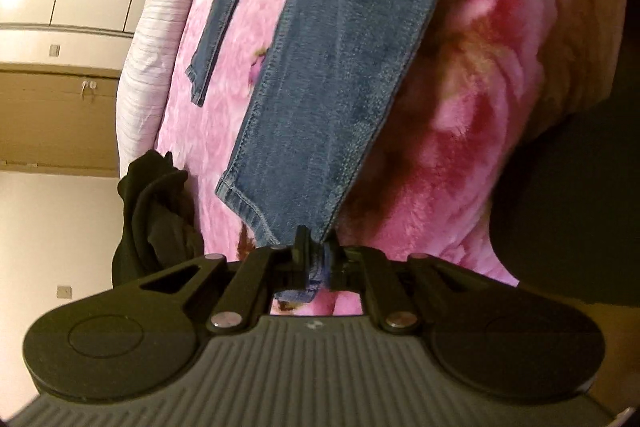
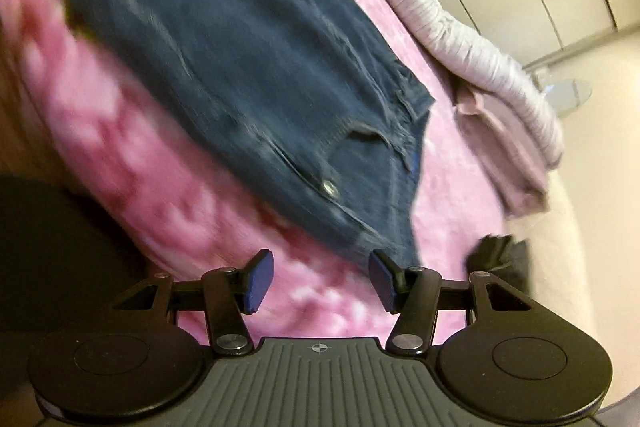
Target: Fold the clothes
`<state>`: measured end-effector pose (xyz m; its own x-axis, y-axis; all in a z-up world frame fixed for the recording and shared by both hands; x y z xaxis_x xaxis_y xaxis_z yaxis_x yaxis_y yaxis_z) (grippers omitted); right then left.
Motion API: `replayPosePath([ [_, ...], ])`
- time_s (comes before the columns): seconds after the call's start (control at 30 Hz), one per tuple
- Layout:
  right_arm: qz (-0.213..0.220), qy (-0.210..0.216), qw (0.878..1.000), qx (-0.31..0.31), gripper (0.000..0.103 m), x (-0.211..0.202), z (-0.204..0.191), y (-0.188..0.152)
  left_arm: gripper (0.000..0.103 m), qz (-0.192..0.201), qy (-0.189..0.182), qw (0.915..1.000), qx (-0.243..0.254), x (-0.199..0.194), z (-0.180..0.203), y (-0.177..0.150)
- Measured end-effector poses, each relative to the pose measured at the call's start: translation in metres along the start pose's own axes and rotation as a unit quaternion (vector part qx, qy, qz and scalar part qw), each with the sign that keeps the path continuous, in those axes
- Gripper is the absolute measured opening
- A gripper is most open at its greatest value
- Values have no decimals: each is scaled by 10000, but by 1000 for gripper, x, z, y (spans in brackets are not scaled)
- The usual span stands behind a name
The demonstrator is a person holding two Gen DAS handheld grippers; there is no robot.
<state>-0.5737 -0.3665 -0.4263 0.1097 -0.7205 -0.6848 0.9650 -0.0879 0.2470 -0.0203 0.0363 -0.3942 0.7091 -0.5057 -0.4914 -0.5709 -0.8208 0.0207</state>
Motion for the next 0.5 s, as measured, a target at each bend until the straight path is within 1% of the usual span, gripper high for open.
replayPosePath([
  [0.1, 97, -197, 9987, -454, 55, 11, 1, -8, 8, -21, 0, 10000, 41, 3, 0, 2],
  [0.13, 123, -291, 9975, -634, 55, 15, 3, -9, 8, -38, -3, 10000, 44, 11, -2, 5],
  [0.2, 231, -394, 9941, -984, 55, 21, 5, -9, 9, -74, -31, 10000, 10, 12, -4, 6],
  [0.27, 287, -483, 9908, -1234, 55, 29, 9, -10, 9, -104, -51, 9999, -30, 14, -5, 6],
  [0.3, 306, -414, 9899, -1324, 55, 34, 12, -10, 9, -122, -65, 9999, -39, 13, -5, 6],
  [0.33, 286, -314, 9912, -1254, 47, 37, 18, -11, 9, -134, -78, 9999, -37, 12, -4, 7],
  [0.37, 259, -212, 9928, -1153, 10, 40, 24, -13, 9, -129, -89, 9999, 1, 11, -5, 7],
  [0.4, 231, -110, 9941, -1053, 10, 44, 31, -14, 9, -123, -99, 9999, 38, 10, -5, 8],
  [0.47, 244, -135, 9964, -804, 9, 37, 43, -20, 9, -112, -120, 9998, 114, 7, -6, 10],
  [0.5, 248, -170, 9966, -773, 9, 33, 46, -23, 9, -107, -127, 9998, 136, 6, -7, 11],
])
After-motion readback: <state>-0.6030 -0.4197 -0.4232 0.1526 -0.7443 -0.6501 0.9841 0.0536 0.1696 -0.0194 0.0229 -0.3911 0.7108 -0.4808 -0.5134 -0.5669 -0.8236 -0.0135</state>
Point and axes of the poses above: each gripper's, at about its wrist camera, not at the fingertips, and x roughly the way its jaws point, z to its right, y to its top, the point moved 2 cm from there along x, roughly the way its jaws point, and after that the axes turned 7 degrees about y, right-handed, at the moved point
